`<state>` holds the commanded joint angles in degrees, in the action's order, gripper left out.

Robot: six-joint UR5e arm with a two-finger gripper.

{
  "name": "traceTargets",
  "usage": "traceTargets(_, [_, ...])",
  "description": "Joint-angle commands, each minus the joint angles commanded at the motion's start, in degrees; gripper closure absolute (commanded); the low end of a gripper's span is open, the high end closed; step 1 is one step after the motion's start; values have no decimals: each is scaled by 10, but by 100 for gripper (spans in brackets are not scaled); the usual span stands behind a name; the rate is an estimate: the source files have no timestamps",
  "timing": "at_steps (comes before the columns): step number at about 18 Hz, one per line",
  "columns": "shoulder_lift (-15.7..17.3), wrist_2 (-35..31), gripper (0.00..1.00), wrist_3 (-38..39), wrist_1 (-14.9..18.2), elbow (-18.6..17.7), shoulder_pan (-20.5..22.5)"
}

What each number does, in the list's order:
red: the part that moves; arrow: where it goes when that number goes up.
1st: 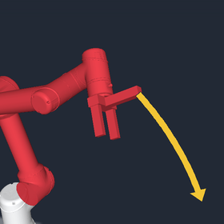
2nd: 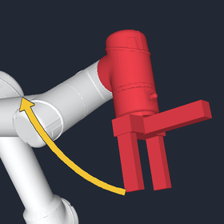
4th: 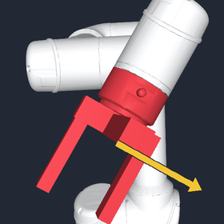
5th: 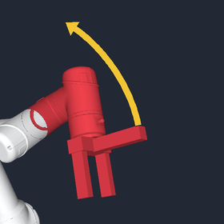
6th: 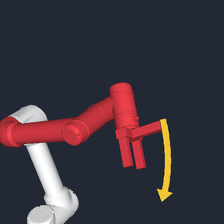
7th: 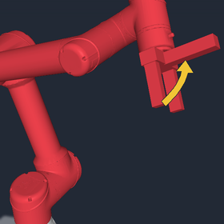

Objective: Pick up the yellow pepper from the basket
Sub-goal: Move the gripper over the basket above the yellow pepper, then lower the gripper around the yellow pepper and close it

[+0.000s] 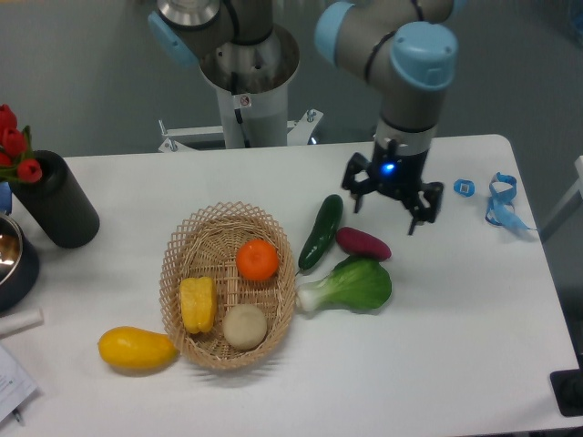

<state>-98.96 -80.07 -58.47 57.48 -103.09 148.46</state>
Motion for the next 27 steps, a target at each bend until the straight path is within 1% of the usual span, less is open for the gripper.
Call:
traceTargets(2, [0,4,0,49,2,1,-17])
traceTargets(4, [-8,5,0,106,2,3,-49])
traceTargets(6, [-22,5,0,155,2,6,-62])
traceTargets(8, [-37,4,0,175,2,11,-85])
traceTargets(10, [-42,8,0,207,2,13,-93])
traceTargets(13, [-49,34,0,276,2,20,-109])
traceTargets(16, [-69,52,0,342,2,33,-138])
traceTargets(21, [-108,52,0,408,2,50,-180])
traceTargets(23, [-115,49,0,424,2,50,-196])
traceTargets(27, [-120,37,0,425,3,40,-208])
